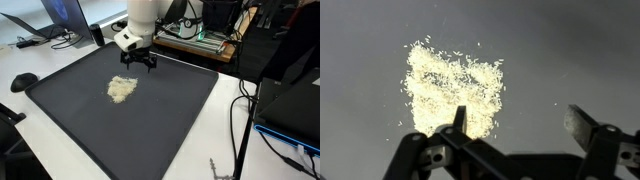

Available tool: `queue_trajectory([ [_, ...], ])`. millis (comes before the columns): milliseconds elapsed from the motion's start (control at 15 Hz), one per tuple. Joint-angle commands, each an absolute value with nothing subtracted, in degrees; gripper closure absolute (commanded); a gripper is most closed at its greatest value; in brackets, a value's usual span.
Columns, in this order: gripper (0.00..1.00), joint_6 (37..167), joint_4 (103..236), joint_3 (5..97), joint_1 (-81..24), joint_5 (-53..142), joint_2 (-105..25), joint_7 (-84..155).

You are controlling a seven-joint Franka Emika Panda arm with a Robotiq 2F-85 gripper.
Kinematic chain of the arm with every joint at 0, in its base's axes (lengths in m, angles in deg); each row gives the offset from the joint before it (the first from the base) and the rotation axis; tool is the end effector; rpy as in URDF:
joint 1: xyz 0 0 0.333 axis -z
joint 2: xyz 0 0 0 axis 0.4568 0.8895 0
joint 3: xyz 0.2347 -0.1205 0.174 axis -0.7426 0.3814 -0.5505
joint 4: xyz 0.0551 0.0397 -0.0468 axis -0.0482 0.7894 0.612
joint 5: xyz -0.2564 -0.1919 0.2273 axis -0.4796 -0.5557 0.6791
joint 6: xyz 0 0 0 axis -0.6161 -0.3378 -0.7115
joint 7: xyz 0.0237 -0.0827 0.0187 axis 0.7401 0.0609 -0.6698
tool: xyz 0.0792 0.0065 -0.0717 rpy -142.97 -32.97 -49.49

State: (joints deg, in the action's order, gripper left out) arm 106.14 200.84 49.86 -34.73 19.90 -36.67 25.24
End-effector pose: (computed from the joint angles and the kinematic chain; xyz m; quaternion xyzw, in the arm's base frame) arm 0.5537 0.0444 0.2254 0.9477 0.2732 -0.0477 0.1580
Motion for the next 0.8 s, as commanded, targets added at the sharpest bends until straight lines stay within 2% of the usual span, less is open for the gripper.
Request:
queue_trajectory([
  [0,0.00,100.7,198.8,49.0,-37.0,15.5,-36.2,26.8],
  [733,0.00,82.5,183.8,44.2,-43.9,0.5,-23.7,23.3],
])
